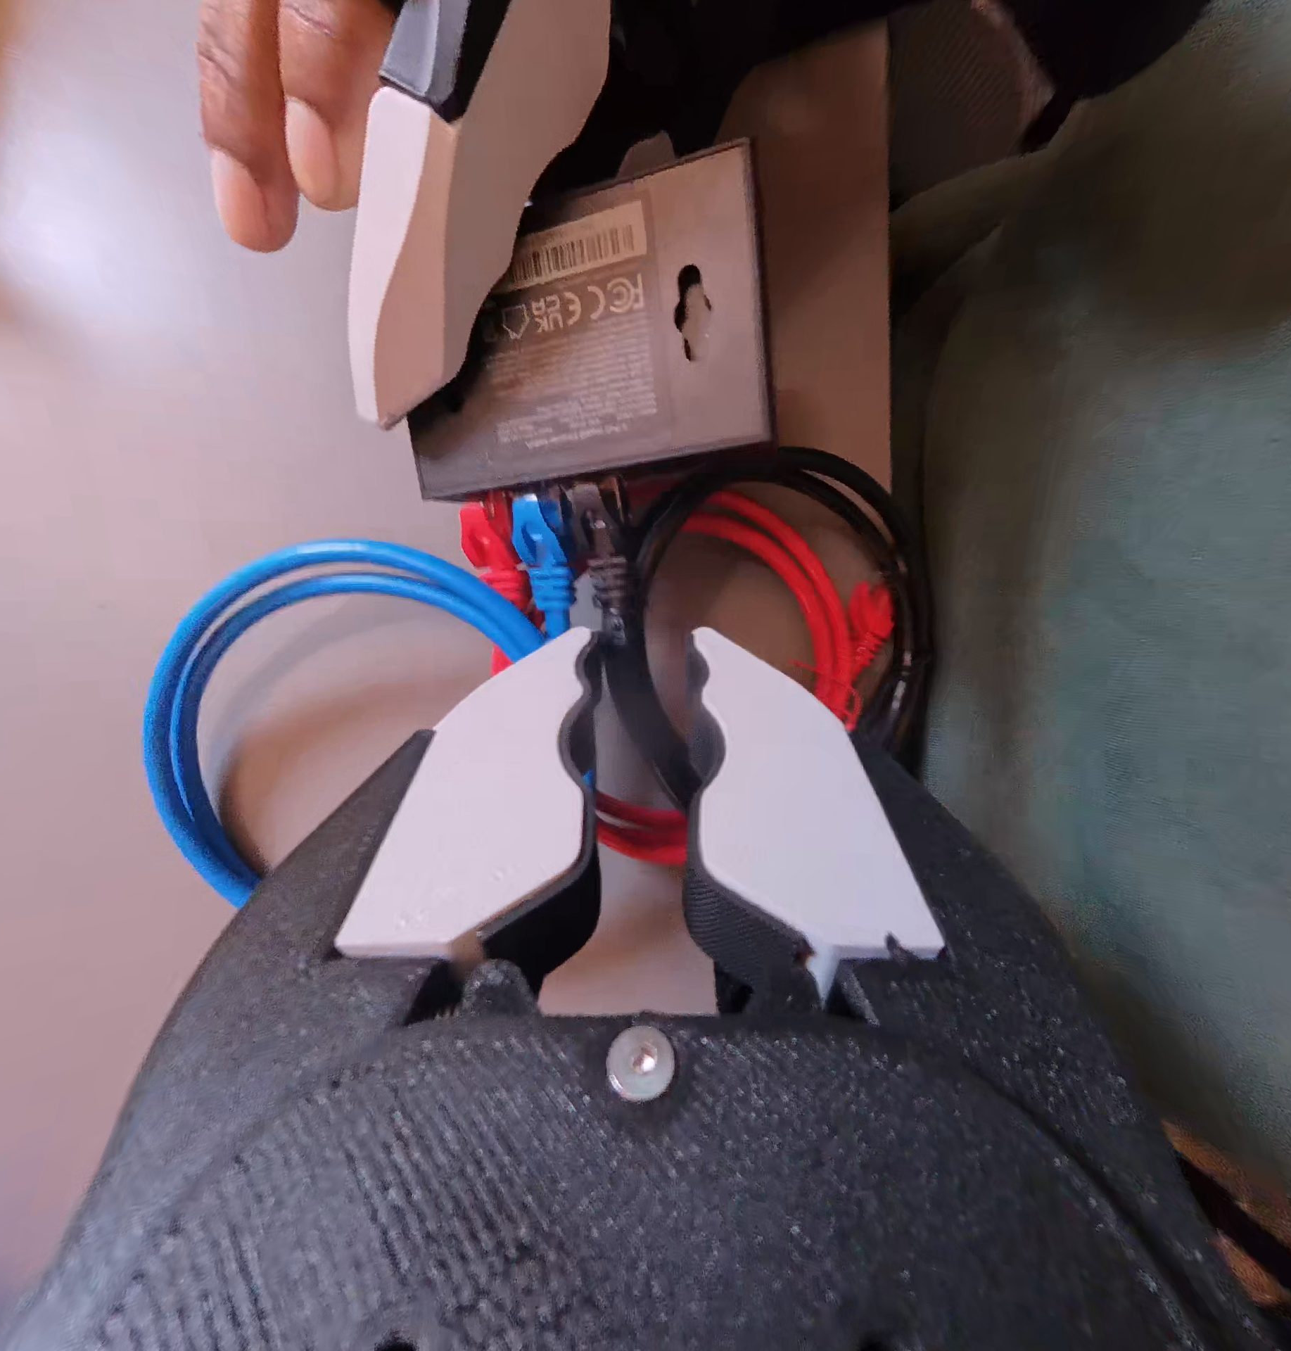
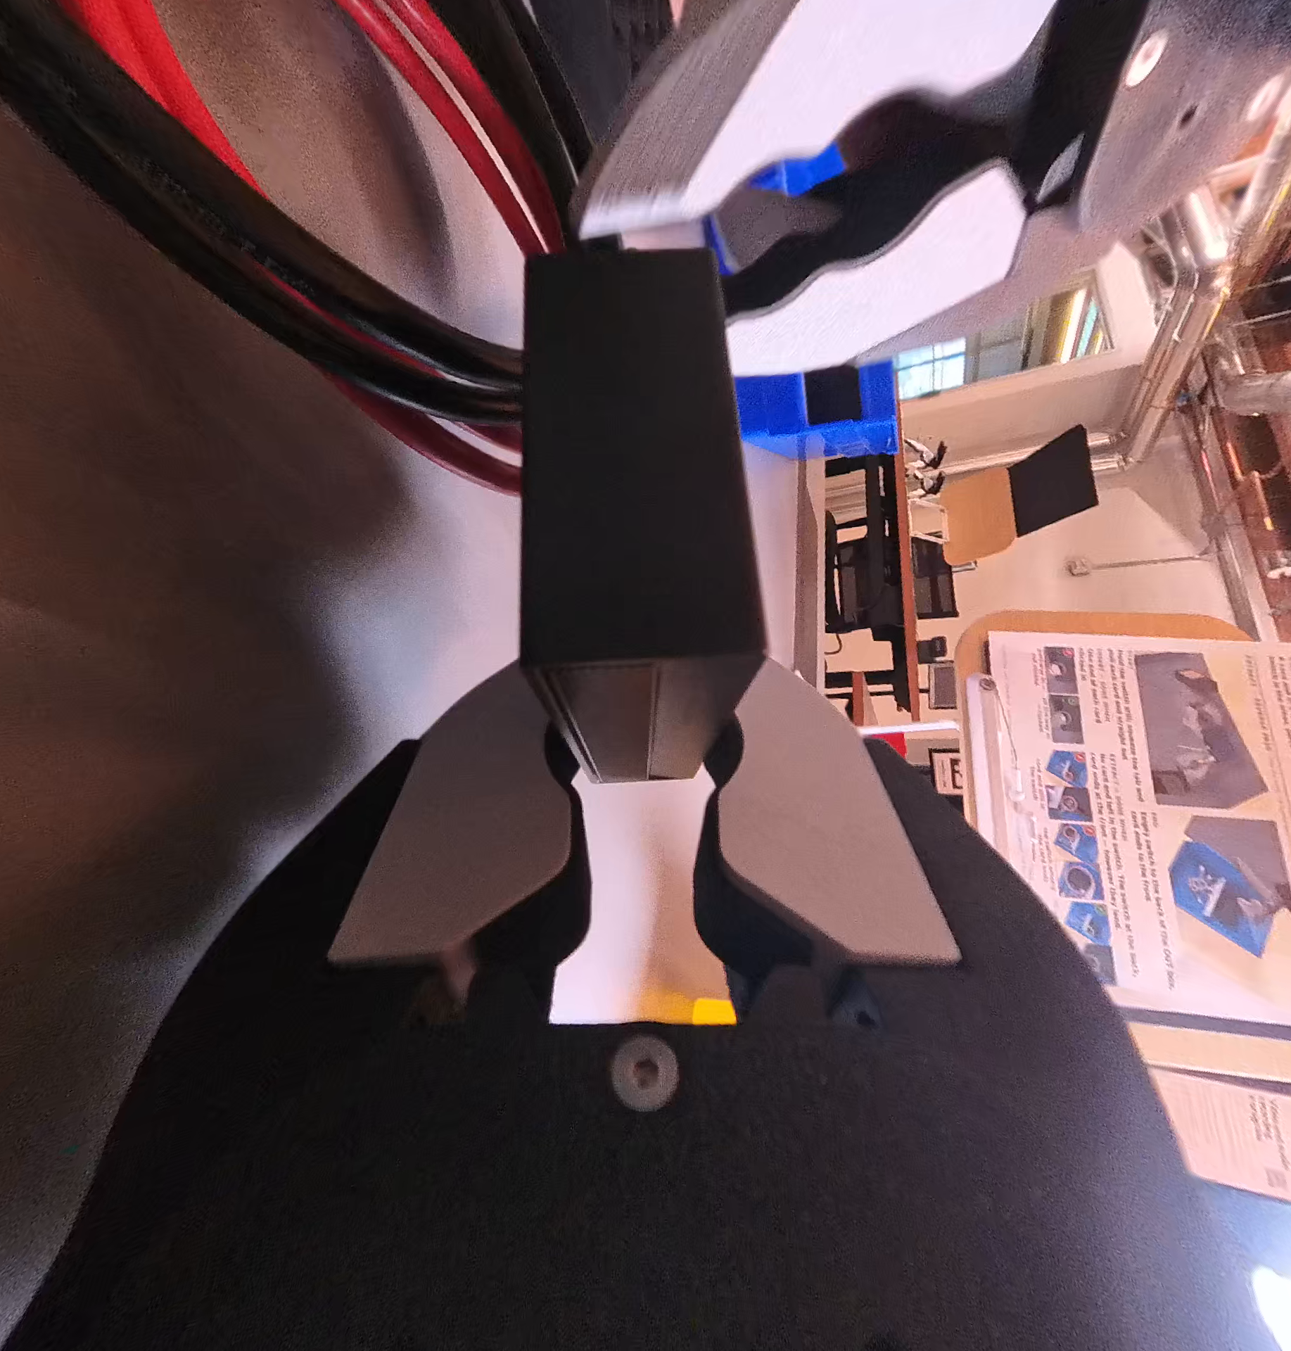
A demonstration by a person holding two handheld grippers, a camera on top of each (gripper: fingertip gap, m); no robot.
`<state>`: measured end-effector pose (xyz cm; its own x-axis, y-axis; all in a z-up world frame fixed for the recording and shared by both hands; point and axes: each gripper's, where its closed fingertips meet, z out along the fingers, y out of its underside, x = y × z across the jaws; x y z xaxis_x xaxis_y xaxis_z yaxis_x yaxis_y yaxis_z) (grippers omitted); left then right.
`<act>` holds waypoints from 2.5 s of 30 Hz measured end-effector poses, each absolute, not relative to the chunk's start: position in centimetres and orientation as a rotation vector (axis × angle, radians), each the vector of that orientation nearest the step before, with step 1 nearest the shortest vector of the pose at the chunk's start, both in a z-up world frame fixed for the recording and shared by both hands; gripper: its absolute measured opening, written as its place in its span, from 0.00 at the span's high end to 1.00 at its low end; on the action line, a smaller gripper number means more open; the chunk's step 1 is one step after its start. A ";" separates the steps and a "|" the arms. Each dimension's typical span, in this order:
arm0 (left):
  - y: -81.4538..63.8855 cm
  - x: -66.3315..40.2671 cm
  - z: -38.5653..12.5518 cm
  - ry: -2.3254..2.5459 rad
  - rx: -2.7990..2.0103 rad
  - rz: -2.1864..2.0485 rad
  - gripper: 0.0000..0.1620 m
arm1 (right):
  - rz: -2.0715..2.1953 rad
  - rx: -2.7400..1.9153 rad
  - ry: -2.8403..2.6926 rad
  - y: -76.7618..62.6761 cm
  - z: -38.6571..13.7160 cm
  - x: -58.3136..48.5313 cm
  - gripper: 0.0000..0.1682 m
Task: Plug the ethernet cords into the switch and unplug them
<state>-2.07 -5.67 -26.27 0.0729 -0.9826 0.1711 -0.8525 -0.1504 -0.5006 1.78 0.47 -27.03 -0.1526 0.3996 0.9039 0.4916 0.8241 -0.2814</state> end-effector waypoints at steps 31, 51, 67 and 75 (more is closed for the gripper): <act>2.3 -7.2 -18.9 1.180 -1.951 -0.997 0.92 | -0.205 -0.782 -1.669 2.8 -22.3 3.9 0.73; -0.7 -2.8 -20.4 2.181 -1.887 -0.810 0.91 | 0.668 -1.541 -2.425 0.0 -17.9 2.3 0.93; 4.0 -3.7 -19.5 1.493 -1.780 -1.164 0.83 | 0.728 -1.618 -1.965 5.3 -13.9 6.5 0.95; 4.1 -2.9 -18.1 1.571 -1.827 -1.065 0.86 | 0.204 -1.715 -2.071 6.7 -16.2 8.3 0.61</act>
